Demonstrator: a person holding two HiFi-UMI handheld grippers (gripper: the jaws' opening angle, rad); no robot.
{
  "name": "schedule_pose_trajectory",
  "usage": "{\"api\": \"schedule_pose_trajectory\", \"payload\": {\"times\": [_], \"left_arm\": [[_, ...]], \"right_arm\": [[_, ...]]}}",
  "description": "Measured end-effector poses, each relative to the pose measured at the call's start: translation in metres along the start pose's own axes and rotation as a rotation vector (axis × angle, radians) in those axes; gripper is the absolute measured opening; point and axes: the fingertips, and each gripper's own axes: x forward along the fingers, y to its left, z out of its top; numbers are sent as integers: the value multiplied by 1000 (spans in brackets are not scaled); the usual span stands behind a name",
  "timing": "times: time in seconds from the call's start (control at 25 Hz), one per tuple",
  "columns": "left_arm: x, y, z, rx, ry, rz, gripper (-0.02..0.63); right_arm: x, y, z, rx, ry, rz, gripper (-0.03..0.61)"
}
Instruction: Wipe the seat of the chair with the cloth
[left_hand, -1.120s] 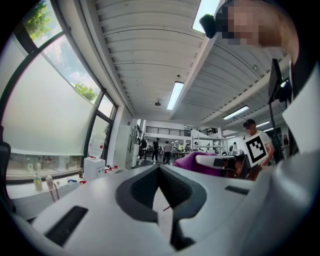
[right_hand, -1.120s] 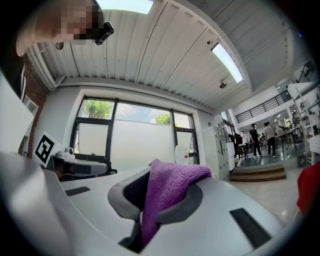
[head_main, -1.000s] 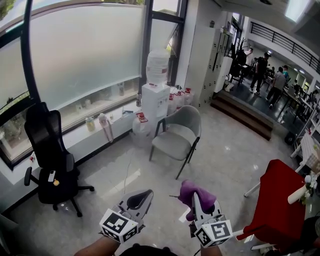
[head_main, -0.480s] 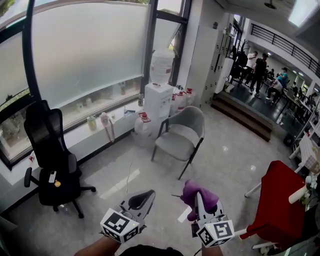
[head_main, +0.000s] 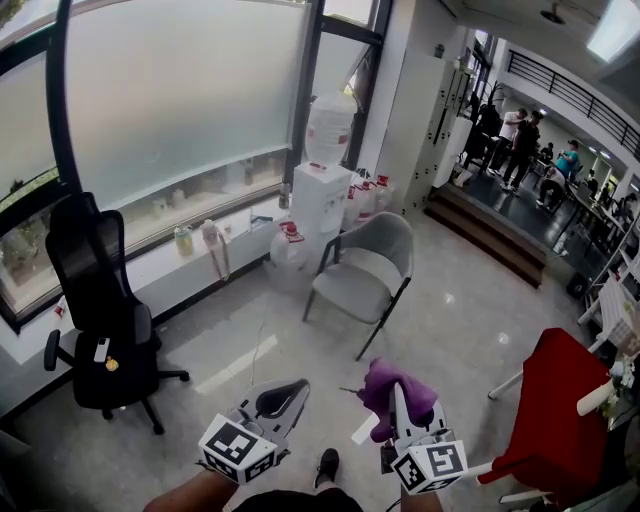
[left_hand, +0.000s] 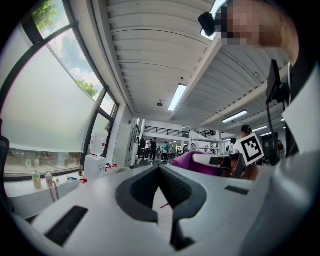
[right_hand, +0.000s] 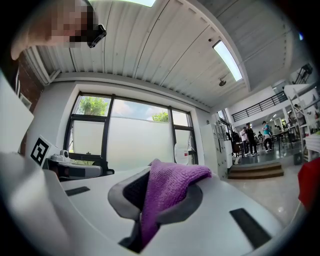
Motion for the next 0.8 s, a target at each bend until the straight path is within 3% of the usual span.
{"api": "schedule_pose_trajectory", "payload": {"times": [0.8], "left_arm": [[187, 45, 15, -3, -15, 44, 3]], "right_arm": [[119, -162, 3, 39, -44, 44, 25]]}}
